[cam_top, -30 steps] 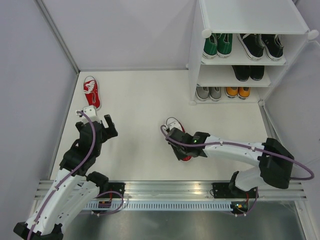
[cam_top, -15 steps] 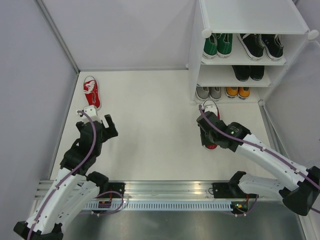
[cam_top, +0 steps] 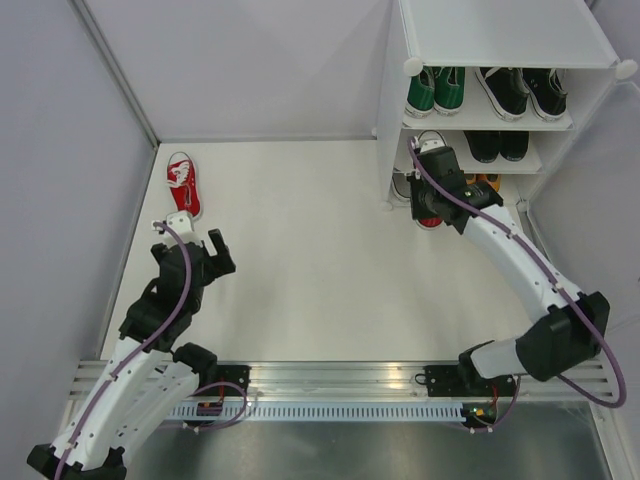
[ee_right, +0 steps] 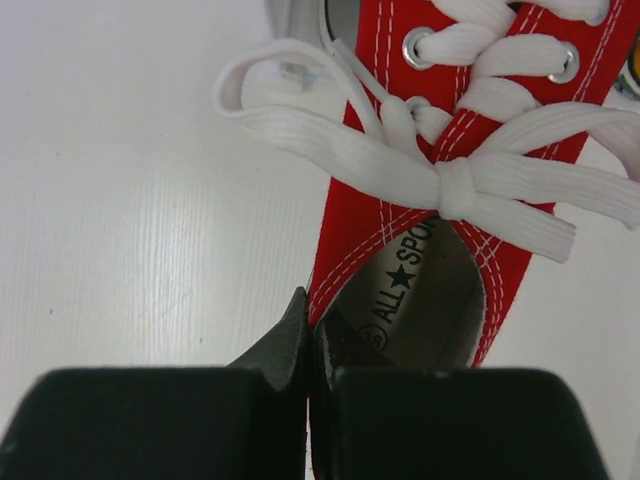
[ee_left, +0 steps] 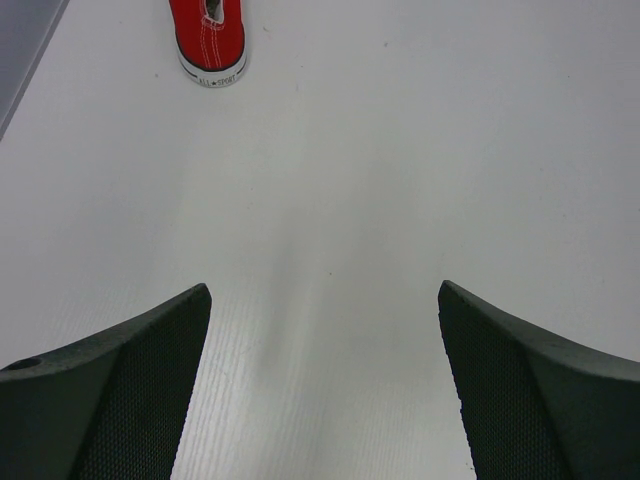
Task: Place and organize the shoes in the shoe cabinet
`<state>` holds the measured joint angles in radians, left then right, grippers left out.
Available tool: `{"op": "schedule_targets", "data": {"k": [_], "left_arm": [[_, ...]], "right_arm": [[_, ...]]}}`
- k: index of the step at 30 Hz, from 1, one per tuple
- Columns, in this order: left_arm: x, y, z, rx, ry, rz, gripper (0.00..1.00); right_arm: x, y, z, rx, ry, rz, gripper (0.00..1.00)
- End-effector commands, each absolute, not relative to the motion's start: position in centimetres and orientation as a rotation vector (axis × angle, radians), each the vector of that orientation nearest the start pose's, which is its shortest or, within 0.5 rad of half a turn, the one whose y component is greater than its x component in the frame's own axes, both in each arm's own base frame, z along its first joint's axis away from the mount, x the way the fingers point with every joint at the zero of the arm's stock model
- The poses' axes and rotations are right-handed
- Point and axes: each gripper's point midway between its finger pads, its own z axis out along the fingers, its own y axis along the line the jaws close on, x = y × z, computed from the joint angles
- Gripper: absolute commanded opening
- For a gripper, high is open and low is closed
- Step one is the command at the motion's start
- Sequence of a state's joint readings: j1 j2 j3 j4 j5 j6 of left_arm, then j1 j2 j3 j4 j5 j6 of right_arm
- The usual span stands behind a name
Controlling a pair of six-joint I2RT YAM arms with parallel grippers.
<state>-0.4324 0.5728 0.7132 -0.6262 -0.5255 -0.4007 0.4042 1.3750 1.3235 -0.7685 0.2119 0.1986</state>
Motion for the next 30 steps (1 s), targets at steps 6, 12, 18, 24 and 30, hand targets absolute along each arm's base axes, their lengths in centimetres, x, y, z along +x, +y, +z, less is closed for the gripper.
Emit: {"op": "schedule_targets", "data": {"k": [6,12,18,24,30], "left_arm": [[23.4,-2.2,21.6,-0.281,1.923,0.018,0.96],[23.4,-2.3,21.6,-0.275,1.922,0.010,0.96],[23.5,-2.4,21.4,-0.268,1.933,0.010,0.96],[23.5,-2.4,21.4,-0.271,1.929,0.009,0.96],[23.5,-2.3,21.4,-0.272,1.929,0.013,0.96]], "right_arm": [[44.6,7.3,25.0,-0.188,2.145,-0.031,0.01],[47.6,5.9,25.5,-0.251,2.064,-0.091,0.01],[49.3,6.1,25.2,-0.321,2.037,-0.078,0.01],[51.0,5.5,24.1,-0.300,2.046,-0.122,0.09],[50.4,5.1,24.6,-0.278,2.044,-0.137,0.48]]}}
